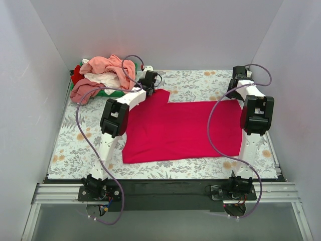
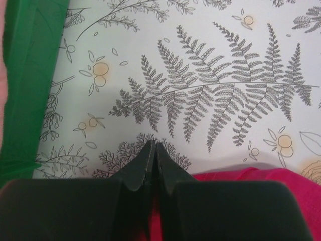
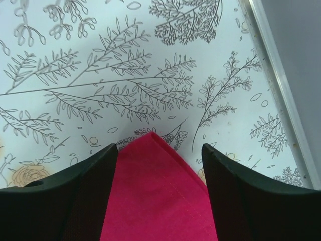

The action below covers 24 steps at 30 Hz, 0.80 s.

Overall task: Fold and stack the t-shirts
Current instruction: Fold the tshirt

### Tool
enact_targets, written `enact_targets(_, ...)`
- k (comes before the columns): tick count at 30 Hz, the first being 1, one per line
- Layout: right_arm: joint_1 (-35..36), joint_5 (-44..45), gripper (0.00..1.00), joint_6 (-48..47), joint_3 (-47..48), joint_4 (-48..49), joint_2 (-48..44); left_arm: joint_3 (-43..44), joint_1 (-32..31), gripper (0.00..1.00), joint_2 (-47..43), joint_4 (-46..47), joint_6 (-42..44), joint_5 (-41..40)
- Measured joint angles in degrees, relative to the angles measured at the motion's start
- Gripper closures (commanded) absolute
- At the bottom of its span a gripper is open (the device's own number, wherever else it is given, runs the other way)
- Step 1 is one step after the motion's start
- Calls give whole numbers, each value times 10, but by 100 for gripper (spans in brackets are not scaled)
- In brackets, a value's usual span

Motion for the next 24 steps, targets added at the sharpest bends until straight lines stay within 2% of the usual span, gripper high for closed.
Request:
enact_targets(4,0,-1,46,-7,-5,-8,4,-23,0,100,-19,1,-1,0)
enact_targets(13,0,3,56,-5,-58,-14,-30,-62,0,100,-60,5,-9,0)
enact_targets(22,0,-6,96,-12,-49,-33,-27,-109,-4,100,-84,19,-8,-5)
enact_targets(24,0,-9,99,-14,-43,-35,-26,-124,-5,100,-91,24,-8,-5)
